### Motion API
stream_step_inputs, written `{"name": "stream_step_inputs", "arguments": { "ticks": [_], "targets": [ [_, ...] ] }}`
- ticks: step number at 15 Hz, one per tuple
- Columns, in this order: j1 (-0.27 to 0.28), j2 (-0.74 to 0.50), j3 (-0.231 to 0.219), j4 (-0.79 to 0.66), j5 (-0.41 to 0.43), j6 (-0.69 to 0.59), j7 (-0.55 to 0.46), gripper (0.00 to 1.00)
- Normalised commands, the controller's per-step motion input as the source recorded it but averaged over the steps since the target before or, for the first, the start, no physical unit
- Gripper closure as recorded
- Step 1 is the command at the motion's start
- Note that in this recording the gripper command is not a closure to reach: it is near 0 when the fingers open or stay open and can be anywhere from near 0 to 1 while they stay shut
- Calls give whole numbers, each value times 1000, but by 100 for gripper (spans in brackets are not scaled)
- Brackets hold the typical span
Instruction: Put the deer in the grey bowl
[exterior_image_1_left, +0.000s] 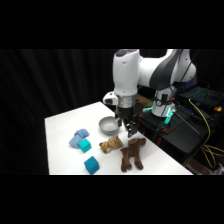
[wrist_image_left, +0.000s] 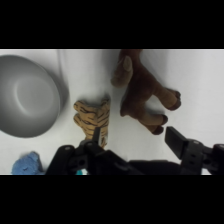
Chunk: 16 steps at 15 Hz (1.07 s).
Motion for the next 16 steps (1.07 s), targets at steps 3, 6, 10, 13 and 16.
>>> {"name": "stream_step_inputs", "arguments": {
  "ticks": [3, 6, 10, 13, 16],
  "targets": [
    [69, 213, -10, -152, -190, 555, 211, 0],
    [102, 289, -91, -8, -193, 410, 189, 0],
    [119, 309, -98, 106, 4, 275, 15, 0],
    [95, 278, -52, 171, 157, 165, -118, 0],
    [-30, 254, 64, 199, 317, 106, -285, 0]
  ]
}}
